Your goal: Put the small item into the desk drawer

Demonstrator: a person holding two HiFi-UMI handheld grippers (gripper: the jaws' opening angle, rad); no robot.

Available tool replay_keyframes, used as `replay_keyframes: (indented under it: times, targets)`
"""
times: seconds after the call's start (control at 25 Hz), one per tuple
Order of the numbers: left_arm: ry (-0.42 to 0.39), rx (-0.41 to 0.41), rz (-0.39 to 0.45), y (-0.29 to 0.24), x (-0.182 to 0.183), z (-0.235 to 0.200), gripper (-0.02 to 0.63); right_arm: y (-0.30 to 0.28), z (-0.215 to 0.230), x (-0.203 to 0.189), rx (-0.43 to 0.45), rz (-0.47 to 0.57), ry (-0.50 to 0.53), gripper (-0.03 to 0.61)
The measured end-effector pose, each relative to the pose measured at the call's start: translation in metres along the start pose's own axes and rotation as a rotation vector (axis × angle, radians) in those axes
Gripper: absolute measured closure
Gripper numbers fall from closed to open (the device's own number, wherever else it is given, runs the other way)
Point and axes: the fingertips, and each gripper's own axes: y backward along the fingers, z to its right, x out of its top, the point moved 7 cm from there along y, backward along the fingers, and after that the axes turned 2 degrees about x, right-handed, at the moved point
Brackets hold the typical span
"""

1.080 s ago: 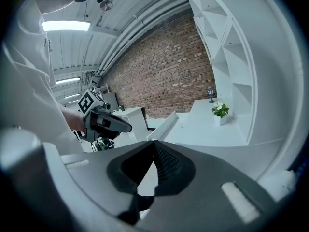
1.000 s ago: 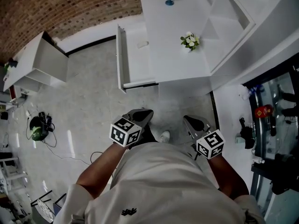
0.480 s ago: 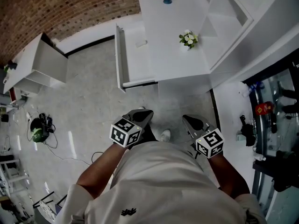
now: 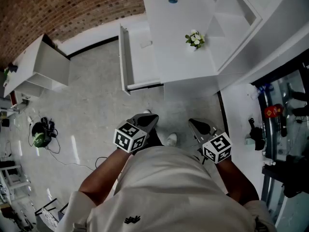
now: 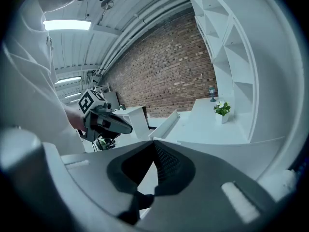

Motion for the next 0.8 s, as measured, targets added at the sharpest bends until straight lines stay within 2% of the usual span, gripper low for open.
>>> replay_keyframes:
  times: [0.52, 0.8]
  targets:
    - [0.024, 0.045, 0.011, 0.017, -0.001, -0.015, 0.606, -0.02, -0.002, -0.004, 0.035, -0.023, -0.001, 0.566]
    - [0.039, 0.041, 0.01, 0.038, -0.009, -0.028, 0.606, -0.038, -0.027, 0.007, 0.048, -0.013, 0.009, 0.566]
